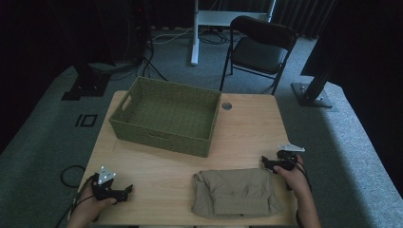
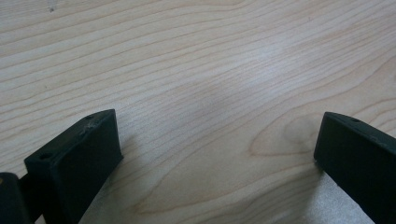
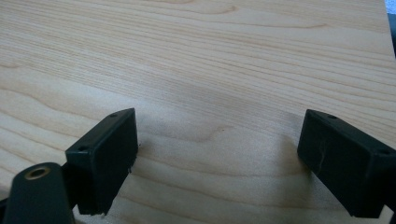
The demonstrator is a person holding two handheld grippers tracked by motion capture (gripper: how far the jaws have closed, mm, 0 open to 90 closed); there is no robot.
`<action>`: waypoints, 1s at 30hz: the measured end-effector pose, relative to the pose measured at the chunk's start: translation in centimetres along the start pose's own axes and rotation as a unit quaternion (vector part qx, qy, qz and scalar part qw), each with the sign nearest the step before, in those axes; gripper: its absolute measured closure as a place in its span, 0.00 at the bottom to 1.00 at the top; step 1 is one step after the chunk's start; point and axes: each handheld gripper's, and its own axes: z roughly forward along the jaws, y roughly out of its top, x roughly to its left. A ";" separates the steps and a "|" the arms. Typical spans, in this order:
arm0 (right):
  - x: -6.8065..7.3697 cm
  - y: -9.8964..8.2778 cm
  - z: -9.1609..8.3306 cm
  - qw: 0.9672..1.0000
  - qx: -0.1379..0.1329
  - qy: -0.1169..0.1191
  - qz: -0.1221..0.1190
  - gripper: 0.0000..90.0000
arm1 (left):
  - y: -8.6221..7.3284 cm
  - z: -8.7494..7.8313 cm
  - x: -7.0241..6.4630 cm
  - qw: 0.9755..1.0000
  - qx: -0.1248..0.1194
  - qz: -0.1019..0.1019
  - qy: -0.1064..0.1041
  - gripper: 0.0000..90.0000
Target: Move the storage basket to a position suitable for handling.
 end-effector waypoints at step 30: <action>0.5 0.7 0.1 1.000 -0.005 0.014 -0.005 0.14 | -0.1 -0.2 1.9 1.000 -0.003 -0.007 0.003 0.01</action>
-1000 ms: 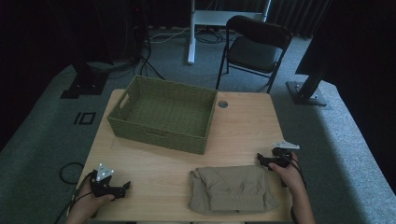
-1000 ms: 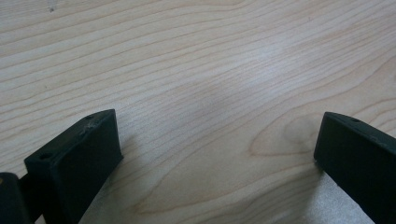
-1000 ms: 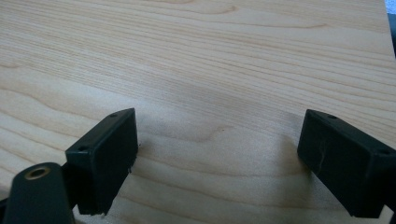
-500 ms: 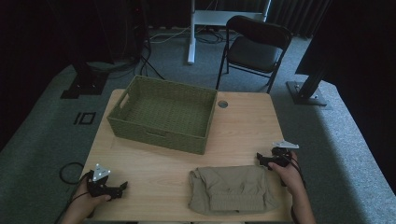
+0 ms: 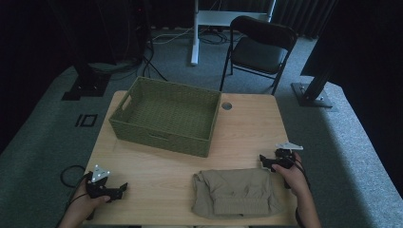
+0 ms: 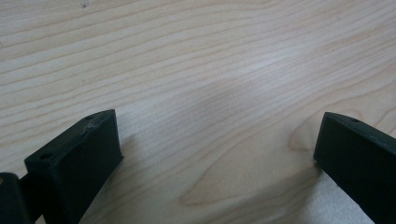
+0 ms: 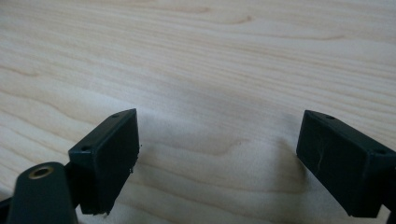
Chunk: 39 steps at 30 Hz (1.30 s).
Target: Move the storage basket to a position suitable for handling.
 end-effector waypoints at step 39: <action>7.7 7.3 -2.0 0.994 -0.079 0.069 -0.031 0.14 | 5.7 -0.1 4.0 0.997 -0.083 -0.003 0.002 0.01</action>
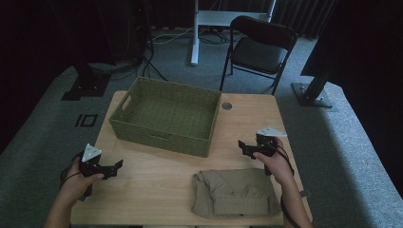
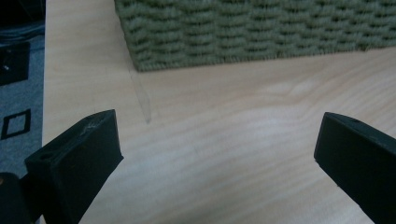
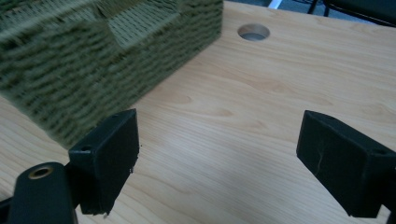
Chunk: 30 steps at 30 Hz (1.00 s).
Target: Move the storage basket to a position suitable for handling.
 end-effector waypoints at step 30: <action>8.3 5.2 4.3 0.999 -0.024 0.048 -0.005 0.14 | 6.3 1.5 4.3 0.999 -0.039 0.007 0.010 0.01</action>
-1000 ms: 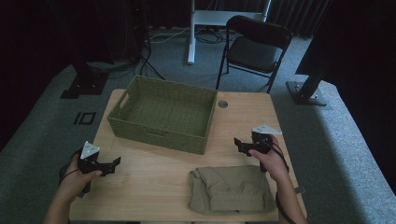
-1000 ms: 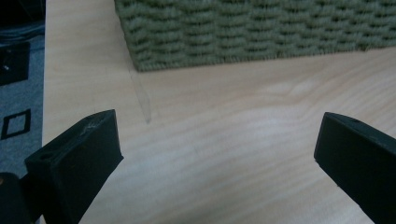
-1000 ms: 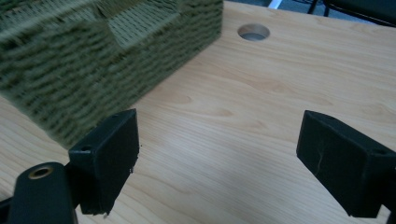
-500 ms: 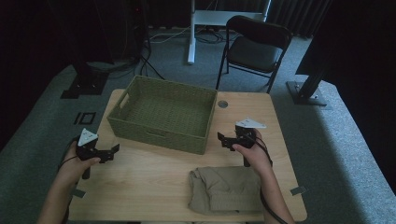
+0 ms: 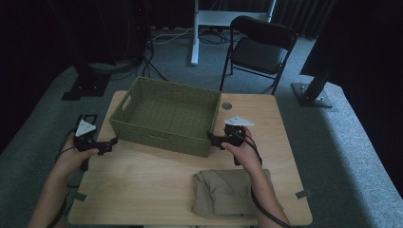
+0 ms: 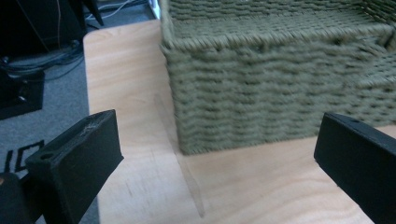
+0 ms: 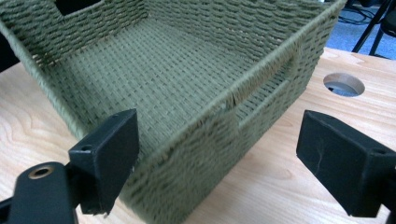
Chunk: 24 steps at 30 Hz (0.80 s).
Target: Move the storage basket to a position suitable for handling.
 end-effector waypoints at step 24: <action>1.5 0.2 1.6 0.999 0.023 -0.020 -0.010 0.41 | 4.2 5.3 2.5 0.996 -0.025 -0.046 0.073 0.51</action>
